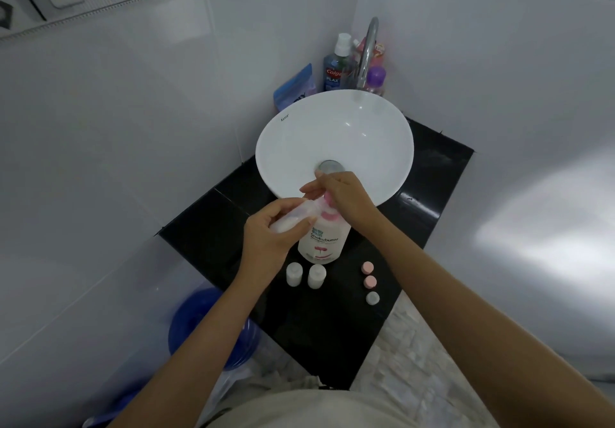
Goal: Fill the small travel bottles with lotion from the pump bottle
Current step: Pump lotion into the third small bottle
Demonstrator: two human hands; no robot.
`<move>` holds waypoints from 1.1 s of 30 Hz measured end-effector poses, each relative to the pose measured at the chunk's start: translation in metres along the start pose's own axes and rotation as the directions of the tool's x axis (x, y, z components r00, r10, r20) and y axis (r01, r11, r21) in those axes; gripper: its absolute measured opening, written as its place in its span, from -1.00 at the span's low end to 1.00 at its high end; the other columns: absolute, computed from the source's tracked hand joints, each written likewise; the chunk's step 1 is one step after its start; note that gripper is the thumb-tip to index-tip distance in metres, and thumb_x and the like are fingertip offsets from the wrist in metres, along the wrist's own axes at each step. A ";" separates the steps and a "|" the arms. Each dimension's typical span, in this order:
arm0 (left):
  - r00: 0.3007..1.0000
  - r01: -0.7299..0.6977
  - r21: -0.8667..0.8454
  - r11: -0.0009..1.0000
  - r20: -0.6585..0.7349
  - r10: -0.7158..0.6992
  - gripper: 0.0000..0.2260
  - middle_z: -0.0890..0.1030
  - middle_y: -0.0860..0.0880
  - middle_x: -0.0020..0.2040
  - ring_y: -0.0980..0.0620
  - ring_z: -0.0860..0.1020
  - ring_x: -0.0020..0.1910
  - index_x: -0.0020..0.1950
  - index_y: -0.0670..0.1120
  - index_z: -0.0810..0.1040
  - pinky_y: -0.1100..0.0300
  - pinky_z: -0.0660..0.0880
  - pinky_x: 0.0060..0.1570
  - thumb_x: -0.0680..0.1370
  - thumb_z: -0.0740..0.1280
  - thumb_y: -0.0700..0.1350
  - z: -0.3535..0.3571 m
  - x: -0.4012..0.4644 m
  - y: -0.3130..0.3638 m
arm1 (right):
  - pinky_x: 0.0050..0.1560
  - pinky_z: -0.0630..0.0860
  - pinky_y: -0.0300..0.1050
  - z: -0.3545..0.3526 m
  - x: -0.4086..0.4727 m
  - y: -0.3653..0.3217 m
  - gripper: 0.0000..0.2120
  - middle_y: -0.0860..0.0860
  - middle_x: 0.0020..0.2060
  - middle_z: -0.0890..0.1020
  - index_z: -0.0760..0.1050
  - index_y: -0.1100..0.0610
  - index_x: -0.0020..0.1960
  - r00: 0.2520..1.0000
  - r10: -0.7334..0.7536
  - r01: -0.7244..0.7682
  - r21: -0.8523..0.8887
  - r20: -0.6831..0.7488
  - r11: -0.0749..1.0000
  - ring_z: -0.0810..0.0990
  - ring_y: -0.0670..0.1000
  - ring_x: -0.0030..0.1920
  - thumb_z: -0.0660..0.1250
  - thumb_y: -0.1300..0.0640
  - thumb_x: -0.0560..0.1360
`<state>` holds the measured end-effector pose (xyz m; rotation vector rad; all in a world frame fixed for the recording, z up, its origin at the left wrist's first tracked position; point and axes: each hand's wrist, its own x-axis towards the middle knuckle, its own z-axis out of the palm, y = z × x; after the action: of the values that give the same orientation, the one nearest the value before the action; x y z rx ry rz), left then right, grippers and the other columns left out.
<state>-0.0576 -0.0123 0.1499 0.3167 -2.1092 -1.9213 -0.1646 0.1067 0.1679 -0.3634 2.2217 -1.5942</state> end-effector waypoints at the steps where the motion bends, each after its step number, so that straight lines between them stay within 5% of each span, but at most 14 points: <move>1: 1.000 -0.011 0.012 1.000 -0.005 0.011 -0.76 0.66 0.05 0.00 0.14 0.61 0.04 0.08 -0.07 0.61 0.37 0.54 -0.04 0.42 0.47 -0.19 0.000 0.001 0.002 | 0.04 0.48 -0.20 -0.001 0.000 -0.004 -0.59 0.18 -0.16 0.69 0.64 0.29 -0.03 1.000 -0.005 0.005 0.018 0.006 1.000 0.62 0.02 -0.10 0.11 0.07 0.61; 11: 1.000 0.015 0.000 1.000 0.005 -0.015 -0.77 0.67 0.07 -0.04 0.18 0.61 0.01 0.06 -0.08 0.62 0.38 0.53 -0.08 0.42 0.47 -0.21 0.001 -0.001 0.000 | -0.16 0.46 -0.22 0.009 -0.003 0.009 -0.58 0.02 -0.30 0.65 0.64 0.26 -0.12 0.998 0.032 -0.027 0.082 -0.062 0.996 0.57 -0.02 -0.18 0.07 0.11 0.62; 21: 1.000 -0.019 -0.041 0.999 -0.007 0.019 -0.77 0.67 0.07 -0.05 0.19 0.62 -0.01 0.05 -0.07 0.61 0.37 0.54 -0.08 0.42 0.46 -0.24 0.000 0.000 0.009 | 0.12 0.48 -0.04 0.004 0.000 0.001 -0.63 0.10 -0.21 0.69 0.65 0.24 -0.08 0.991 -0.061 0.065 0.028 -0.123 0.998 0.59 -0.03 -0.13 0.10 0.12 0.60; 29: 0.999 0.037 -0.042 0.998 -0.001 -0.037 -0.77 0.66 0.06 -0.05 0.21 0.61 -0.03 0.05 -0.11 0.62 0.40 0.52 -0.12 0.42 0.46 -0.27 0.003 -0.003 0.001 | -0.23 0.44 -0.16 0.012 -0.003 0.012 -0.59 -0.05 -0.28 0.65 0.65 0.16 -0.14 0.990 0.061 -0.056 0.040 -0.126 0.998 0.51 -0.04 -0.22 0.07 0.06 0.61; 33: 0.999 0.030 -0.044 0.999 -0.012 -0.030 -0.76 0.67 0.08 -0.05 0.20 0.62 -0.02 0.05 -0.07 0.62 0.38 0.54 -0.09 0.41 0.46 -0.25 0.002 -0.002 0.004 | -0.15 0.49 -0.20 0.007 -0.001 0.004 -0.61 0.03 -0.24 0.67 0.64 0.21 -0.10 0.993 0.008 -0.011 -0.030 -0.118 0.999 0.58 -0.01 -0.15 0.09 0.07 0.61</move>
<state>-0.0562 -0.0088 0.1539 0.3522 -2.0626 -1.9745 -0.1605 0.1024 0.1627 -0.2730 2.3337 -1.6171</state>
